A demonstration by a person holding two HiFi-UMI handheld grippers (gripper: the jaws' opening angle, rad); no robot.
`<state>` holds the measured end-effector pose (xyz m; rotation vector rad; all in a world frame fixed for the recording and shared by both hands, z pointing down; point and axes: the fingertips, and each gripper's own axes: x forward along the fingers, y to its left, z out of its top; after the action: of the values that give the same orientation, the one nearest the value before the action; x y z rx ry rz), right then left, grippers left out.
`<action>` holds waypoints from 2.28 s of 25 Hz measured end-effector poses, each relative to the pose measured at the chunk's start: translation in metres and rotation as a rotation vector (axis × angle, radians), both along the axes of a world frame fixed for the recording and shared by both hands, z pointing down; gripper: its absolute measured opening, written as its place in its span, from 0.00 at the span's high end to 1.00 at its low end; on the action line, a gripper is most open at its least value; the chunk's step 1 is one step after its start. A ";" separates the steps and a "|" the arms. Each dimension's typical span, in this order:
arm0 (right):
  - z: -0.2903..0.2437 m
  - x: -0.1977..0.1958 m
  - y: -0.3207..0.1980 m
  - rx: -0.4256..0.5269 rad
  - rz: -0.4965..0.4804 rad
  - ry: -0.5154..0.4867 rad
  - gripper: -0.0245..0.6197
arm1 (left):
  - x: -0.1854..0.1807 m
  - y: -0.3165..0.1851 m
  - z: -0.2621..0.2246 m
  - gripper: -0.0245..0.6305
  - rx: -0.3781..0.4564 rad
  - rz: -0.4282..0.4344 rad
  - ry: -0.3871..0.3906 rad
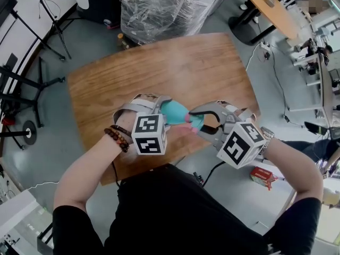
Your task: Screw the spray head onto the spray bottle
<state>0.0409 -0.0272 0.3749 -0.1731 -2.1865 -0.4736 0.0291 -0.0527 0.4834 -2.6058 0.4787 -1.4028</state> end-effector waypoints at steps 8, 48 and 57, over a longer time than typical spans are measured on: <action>0.016 0.002 -0.043 -0.331 0.571 -0.187 0.78 | -0.010 -0.032 0.010 0.36 0.155 -0.204 -0.024; -0.018 0.016 0.000 0.493 -0.291 0.176 0.65 | 0.021 -0.010 0.018 0.35 0.001 -0.103 0.280; 0.022 0.020 0.026 0.658 -0.686 0.320 0.65 | 0.029 0.017 0.016 0.35 -0.036 0.056 0.206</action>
<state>0.0606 -0.0011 0.3966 -0.5915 -1.5170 -1.4076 0.0582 -0.0357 0.4994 -2.7845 0.4045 -1.1422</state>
